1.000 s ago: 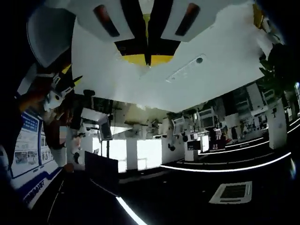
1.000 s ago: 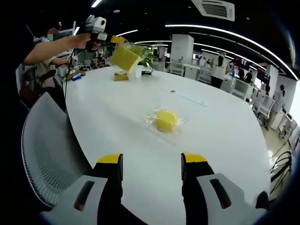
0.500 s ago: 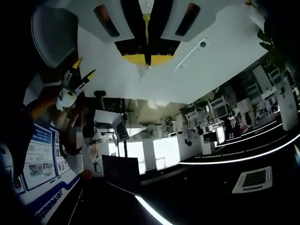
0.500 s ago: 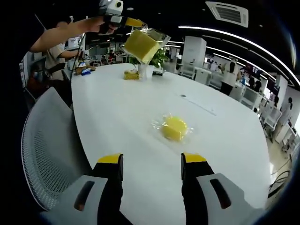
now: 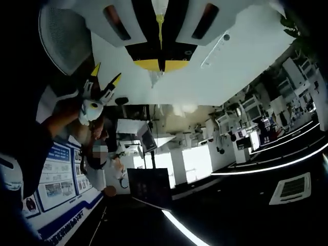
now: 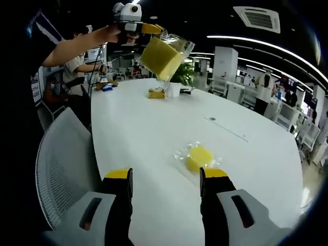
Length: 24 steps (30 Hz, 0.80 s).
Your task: Compare the silicone blocks by pressing each to a similar depth, holding the contact briefly, and releasing to observe deformation and rebound differences across the visible hardness samples.
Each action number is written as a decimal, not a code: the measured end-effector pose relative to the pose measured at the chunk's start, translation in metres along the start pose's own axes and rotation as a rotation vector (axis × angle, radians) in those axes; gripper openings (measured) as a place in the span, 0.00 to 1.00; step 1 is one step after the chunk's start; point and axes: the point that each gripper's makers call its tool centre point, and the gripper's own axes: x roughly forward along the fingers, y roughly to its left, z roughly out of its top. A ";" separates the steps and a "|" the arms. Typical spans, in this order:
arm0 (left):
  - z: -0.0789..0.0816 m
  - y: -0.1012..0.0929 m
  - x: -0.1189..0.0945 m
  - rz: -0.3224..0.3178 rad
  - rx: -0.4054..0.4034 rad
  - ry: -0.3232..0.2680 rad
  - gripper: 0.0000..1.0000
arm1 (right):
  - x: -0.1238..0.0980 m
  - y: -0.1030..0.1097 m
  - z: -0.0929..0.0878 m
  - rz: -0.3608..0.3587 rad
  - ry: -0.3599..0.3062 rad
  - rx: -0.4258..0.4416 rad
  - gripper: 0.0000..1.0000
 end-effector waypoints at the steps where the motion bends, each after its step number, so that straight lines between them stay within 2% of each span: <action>1: 0.001 -0.001 0.001 -0.007 0.007 0.002 0.00 | 0.000 -0.001 0.007 0.020 -0.010 0.004 0.50; 5: 0.001 -0.012 0.007 -0.039 0.029 0.019 0.00 | 0.001 -0.003 0.034 0.109 -0.060 0.027 0.51; 11: 0.002 -0.025 0.015 -0.080 0.035 0.016 0.00 | 0.011 -0.015 0.068 0.160 -0.071 -0.046 0.54; 16: 0.004 -0.032 0.019 -0.102 0.034 0.016 0.00 | 0.020 -0.015 0.097 0.226 -0.104 -0.054 0.52; 24: 0.002 -0.044 0.025 -0.152 0.046 0.021 0.00 | 0.039 -0.005 0.124 0.311 -0.115 -0.083 0.53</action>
